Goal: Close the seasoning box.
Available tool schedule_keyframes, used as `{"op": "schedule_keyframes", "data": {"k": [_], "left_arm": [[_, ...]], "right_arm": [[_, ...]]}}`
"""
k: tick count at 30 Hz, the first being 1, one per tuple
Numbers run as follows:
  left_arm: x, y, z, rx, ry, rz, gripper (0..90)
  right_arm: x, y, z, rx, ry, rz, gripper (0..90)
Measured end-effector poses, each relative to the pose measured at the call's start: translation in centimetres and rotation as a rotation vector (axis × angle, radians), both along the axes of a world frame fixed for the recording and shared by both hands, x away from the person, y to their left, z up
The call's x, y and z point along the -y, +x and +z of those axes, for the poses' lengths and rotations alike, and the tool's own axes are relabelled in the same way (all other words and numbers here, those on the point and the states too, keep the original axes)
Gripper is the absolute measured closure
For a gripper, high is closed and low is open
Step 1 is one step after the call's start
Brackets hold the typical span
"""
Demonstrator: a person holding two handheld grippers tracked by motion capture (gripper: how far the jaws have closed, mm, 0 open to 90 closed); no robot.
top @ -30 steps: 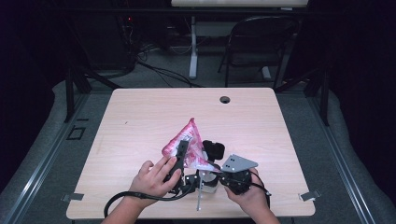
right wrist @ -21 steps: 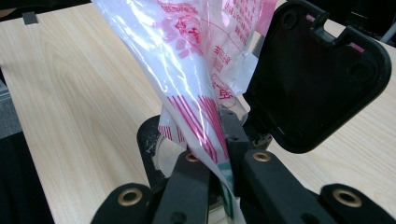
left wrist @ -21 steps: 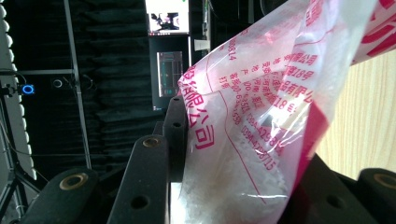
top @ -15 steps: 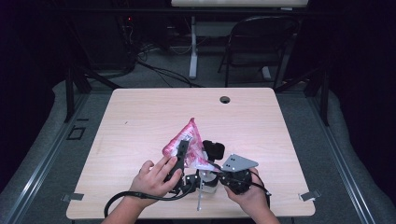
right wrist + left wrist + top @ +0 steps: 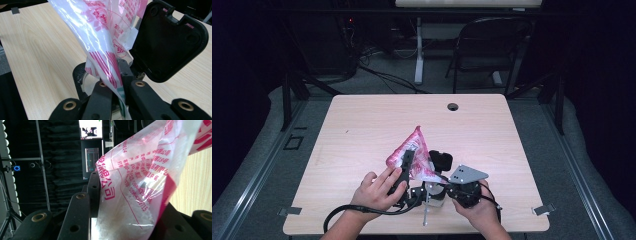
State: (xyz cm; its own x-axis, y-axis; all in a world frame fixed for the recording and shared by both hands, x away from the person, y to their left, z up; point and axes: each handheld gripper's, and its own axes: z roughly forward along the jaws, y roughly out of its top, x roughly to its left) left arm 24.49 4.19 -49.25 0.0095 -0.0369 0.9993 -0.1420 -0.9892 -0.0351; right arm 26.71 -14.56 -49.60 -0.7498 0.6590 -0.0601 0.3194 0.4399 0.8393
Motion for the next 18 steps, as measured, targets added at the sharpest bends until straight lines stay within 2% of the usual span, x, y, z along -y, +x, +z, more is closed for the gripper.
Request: {"op": "schedule_keyframes", "data": {"k": [18], "left_arm": [[-0.1,-0.03,0.08,-0.002,0.001,0.001,68.4]], "right_arm": [[-0.17,0.0,-0.05,-0.001,0.0,0.002,90.0]]}}
